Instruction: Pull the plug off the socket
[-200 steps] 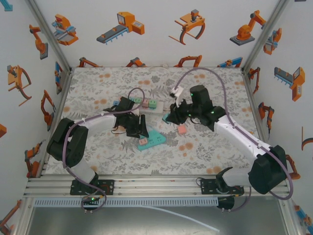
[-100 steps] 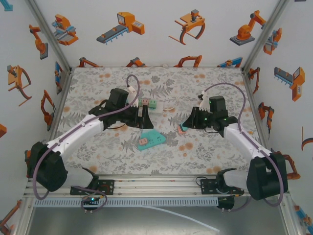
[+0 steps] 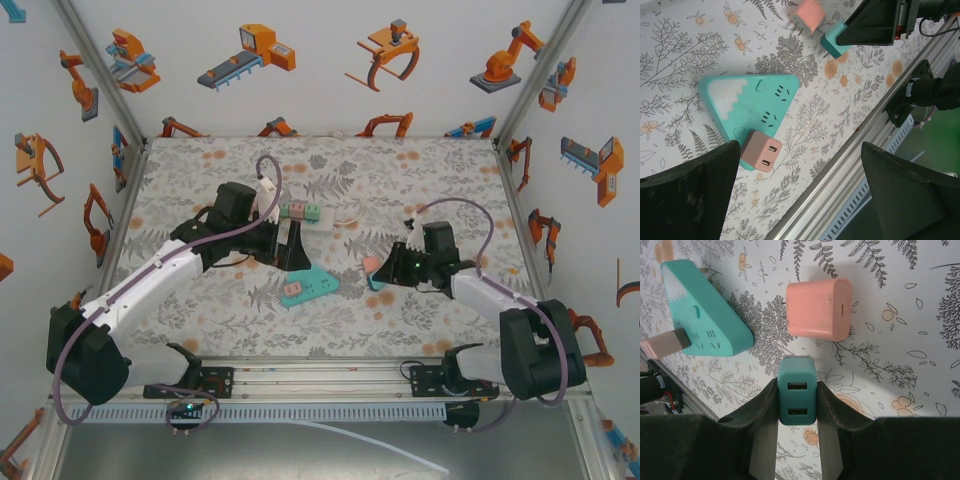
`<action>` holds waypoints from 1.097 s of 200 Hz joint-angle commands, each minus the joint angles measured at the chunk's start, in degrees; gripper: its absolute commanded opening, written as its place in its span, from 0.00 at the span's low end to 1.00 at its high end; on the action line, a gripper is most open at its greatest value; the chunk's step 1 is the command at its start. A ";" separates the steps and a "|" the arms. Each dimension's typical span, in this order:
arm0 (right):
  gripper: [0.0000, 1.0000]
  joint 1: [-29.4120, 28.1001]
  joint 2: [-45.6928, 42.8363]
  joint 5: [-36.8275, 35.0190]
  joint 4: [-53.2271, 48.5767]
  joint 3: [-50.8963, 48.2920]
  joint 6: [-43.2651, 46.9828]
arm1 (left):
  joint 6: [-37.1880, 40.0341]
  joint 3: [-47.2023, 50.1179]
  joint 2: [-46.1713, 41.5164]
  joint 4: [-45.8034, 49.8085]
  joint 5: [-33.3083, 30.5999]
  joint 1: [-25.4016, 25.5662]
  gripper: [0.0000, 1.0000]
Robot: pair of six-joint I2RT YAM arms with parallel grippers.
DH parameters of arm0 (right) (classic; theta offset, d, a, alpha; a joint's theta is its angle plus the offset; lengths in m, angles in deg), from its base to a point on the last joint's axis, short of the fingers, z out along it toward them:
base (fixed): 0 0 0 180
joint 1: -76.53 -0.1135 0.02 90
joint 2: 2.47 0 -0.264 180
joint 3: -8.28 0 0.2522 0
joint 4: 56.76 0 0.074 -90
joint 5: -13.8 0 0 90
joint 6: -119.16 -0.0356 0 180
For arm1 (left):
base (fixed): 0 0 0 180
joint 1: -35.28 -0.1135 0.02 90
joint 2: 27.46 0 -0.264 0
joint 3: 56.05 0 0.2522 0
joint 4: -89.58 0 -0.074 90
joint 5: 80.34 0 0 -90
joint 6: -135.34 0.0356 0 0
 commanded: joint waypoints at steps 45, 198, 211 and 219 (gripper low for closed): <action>0.39 0.18 1.58 -2.99 4.41 -2.28 -1.37 | 1.54 1.37 -1.51 0.80 -1.51 0.06 0.97; 0.45 -10.39 -12.40 -2.05 -4.15 9.67 32.64 | -3.87 1.45 -2.11 -1.35 -9.03 -3.61 0.97; 0.44 -14.86 -12.00 -0.44 -4.55 11.38 41.31 | -4.97 1.87 -2.64 -1.48 -9.49 -4.59 0.97; 0.45 -17.60 -11.36 0.41 -5.34 12.65 46.37 | -5.52 2.28 -3.00 -1.74 -9.75 -5.09 0.97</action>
